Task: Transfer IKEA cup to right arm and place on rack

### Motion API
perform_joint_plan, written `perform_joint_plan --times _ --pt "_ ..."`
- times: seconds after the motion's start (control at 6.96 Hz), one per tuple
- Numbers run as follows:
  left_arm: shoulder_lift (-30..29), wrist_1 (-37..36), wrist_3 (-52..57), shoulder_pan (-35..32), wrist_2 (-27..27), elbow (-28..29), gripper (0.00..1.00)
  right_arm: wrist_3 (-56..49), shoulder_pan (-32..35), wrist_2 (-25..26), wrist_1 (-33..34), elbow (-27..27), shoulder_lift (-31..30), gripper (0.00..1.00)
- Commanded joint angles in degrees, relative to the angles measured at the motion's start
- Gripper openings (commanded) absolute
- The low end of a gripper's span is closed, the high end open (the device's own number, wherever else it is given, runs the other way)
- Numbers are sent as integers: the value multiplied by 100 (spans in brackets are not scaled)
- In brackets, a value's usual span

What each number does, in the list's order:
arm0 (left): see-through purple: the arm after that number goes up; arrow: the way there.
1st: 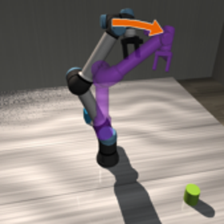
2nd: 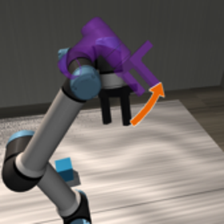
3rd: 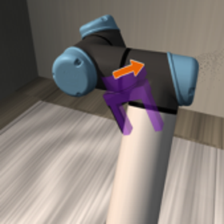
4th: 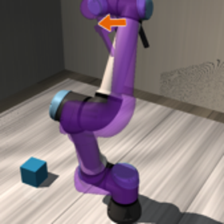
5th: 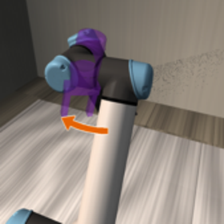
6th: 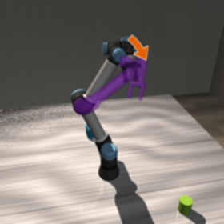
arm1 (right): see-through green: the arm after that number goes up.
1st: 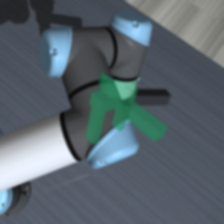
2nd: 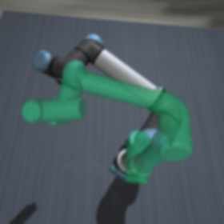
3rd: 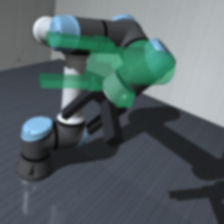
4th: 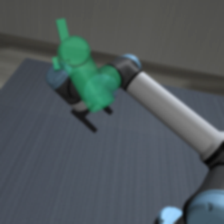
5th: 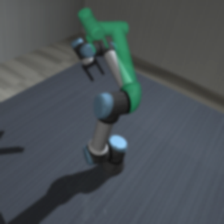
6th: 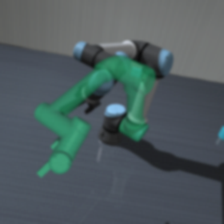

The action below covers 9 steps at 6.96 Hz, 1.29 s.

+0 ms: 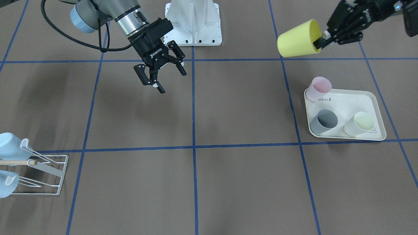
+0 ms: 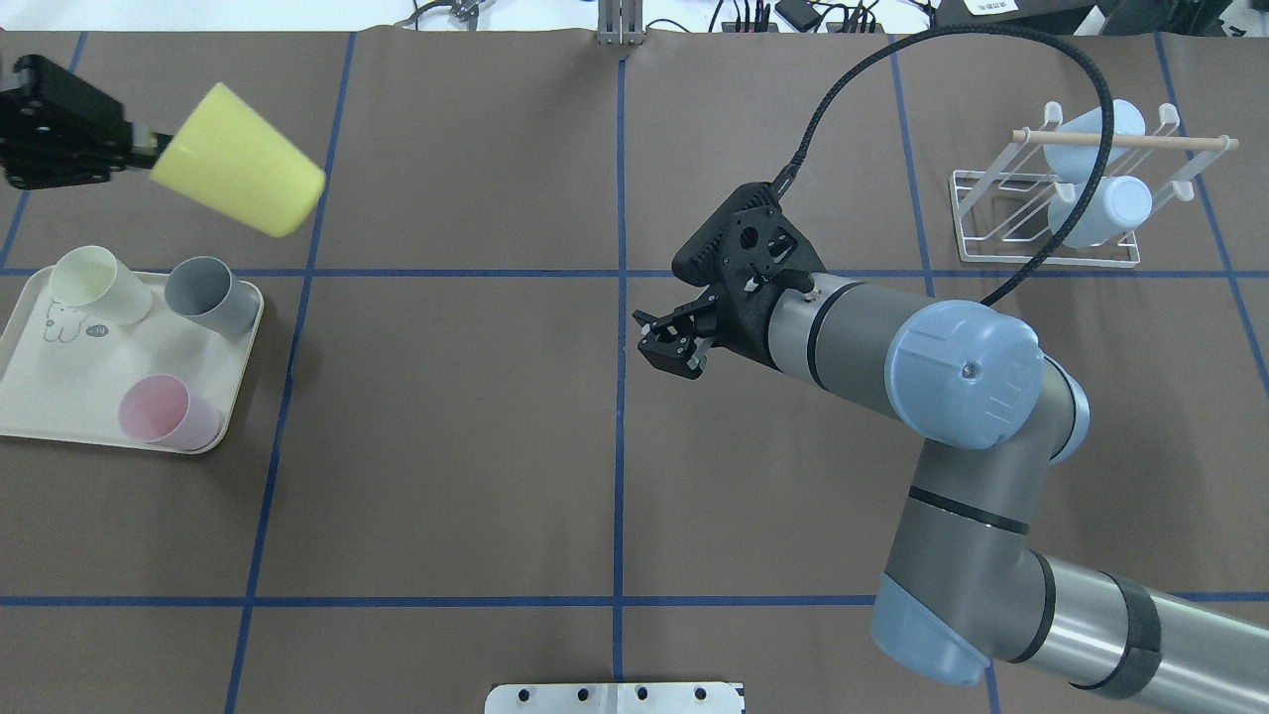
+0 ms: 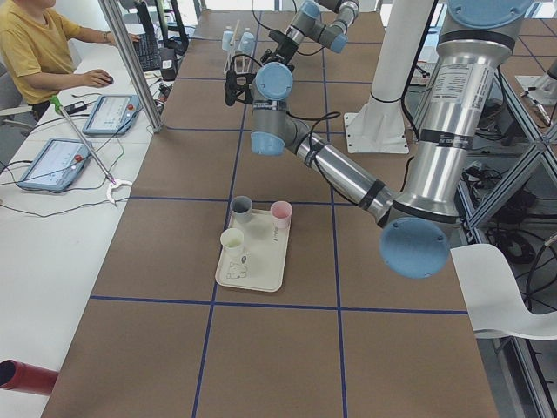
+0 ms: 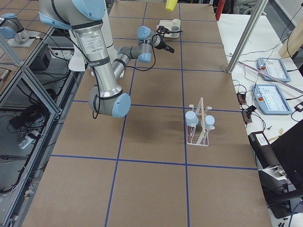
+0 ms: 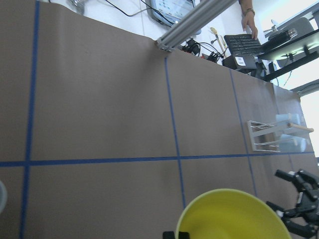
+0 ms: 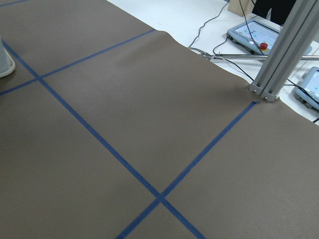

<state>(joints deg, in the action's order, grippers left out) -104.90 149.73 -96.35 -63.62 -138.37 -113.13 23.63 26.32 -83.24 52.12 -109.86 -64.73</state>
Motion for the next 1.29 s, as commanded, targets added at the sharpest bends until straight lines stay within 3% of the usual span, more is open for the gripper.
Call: perform_joint_plan --times 0.0,0.29,0.43,1.15 --pt "-723 3 -1147 1258 1255 19 0 -367 -249 27 -1154 78 -92 99" --pt "-839 -32 -1166 1666 1663 133 0 -525 -294 18 -2752 402 -425 99" --pt "-839 -32 -1166 1851 1873 185 0 -648 -294 18 -3117 439 -540 99" --pt "-839 -41 -1149 2379 2638 300 0 -658 -321 36 -3120 360 -453 99"
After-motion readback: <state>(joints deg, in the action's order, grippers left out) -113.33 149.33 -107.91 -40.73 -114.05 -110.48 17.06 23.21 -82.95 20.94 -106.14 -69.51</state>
